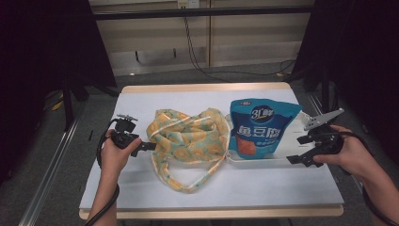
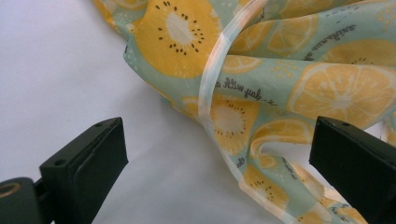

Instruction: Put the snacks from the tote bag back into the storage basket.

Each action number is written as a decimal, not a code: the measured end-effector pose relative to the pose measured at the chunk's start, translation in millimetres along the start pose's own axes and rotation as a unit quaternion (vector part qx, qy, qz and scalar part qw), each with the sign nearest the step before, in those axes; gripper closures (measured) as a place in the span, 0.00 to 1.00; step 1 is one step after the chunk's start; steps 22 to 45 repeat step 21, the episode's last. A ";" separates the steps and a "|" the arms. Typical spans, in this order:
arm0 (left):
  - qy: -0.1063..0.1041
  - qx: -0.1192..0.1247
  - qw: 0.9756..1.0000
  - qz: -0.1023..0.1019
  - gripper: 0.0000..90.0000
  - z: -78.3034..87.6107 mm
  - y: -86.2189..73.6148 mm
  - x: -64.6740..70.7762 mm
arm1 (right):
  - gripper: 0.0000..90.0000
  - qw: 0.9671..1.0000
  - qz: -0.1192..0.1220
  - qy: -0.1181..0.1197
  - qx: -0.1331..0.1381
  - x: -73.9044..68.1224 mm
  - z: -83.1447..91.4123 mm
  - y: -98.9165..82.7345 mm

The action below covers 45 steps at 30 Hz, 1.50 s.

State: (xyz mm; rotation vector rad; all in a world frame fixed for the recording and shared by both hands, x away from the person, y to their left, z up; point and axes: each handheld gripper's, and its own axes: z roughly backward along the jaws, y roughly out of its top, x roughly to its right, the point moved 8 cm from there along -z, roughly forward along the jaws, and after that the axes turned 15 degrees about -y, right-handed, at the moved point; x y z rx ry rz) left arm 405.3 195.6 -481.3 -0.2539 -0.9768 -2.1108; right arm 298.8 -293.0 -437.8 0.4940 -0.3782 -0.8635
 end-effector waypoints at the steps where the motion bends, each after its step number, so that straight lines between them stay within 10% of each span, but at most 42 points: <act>1: 0.000 0.000 1.000 0.000 0.04 -0.1 0.1 0.1 | 0.12 1.000 -0.004 -0.001 0.002 -1.0 -0.7 -0.3; 45: 0.000 0.000 1.000 0.000 0.04 1.6 -2.5 -4.1 | 0.12 1.000 -0.010 0.003 0.029 -16.0 -16.0 -22.7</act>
